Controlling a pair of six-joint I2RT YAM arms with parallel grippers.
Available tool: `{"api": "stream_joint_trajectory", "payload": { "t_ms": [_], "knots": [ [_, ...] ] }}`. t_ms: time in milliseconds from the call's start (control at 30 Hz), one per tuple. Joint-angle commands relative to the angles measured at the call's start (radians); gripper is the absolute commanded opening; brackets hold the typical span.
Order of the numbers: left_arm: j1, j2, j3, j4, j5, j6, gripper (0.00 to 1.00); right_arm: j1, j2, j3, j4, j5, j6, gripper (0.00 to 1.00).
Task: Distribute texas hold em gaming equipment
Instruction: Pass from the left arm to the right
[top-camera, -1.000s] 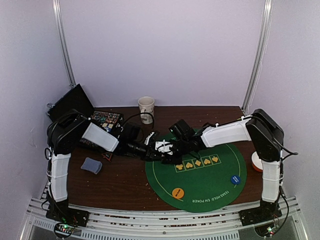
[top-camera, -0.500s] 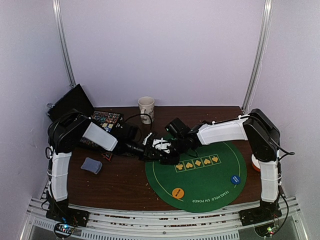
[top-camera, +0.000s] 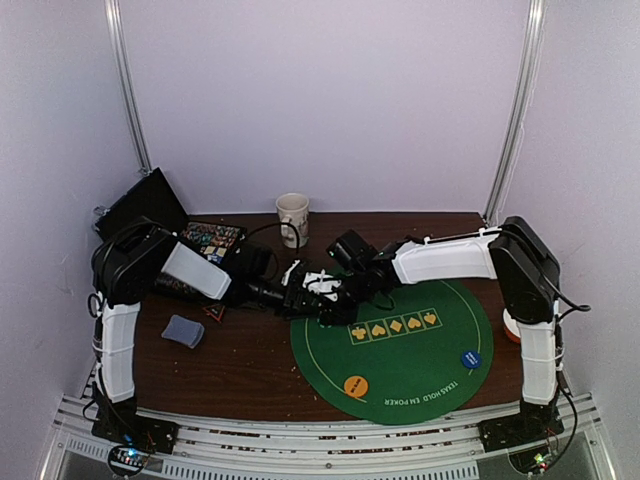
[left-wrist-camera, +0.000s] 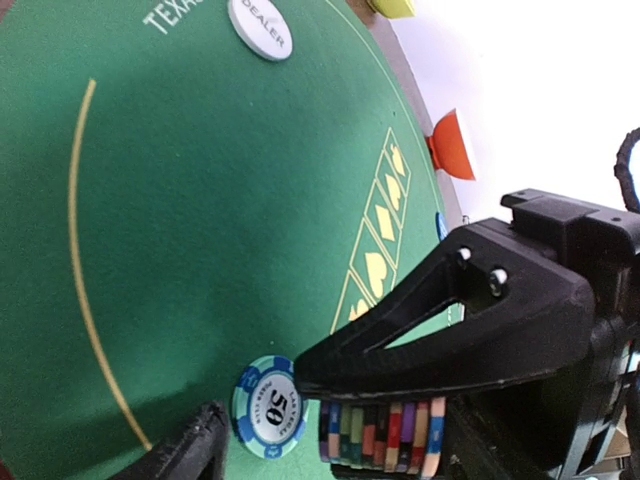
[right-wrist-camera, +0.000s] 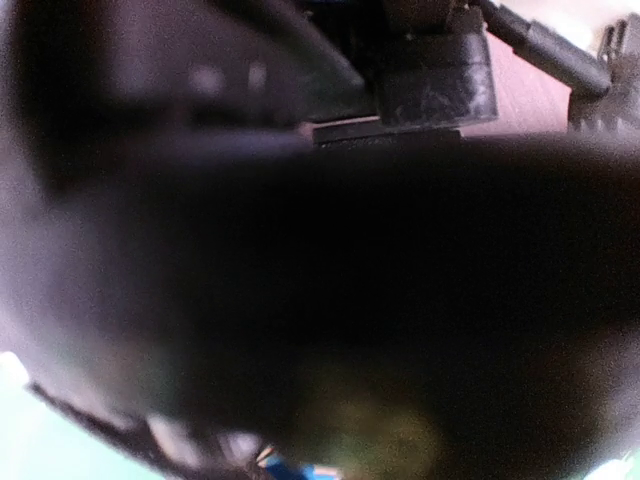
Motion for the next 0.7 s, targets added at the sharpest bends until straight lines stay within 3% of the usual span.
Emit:
{"api": "stream_joint_trajectory", "payload": {
  "t_ms": [0,400,667],
  "knots": [
    [0.041,-0.029,-0.03,-0.06,-0.136,0.075,0.79,-0.001,0.058,-0.001,-0.119,0.036,0.025,0.0],
    [0.052,-0.097,-0.036,-0.141,-0.164,0.161,0.78,-0.002,0.078,0.009,-0.143,0.034,0.011,0.0],
    [0.075,-0.093,-0.105,0.026,-0.064,0.066,0.69,-0.005,0.105,0.009,-0.13,0.018,-0.035,0.0]
  ]
}}
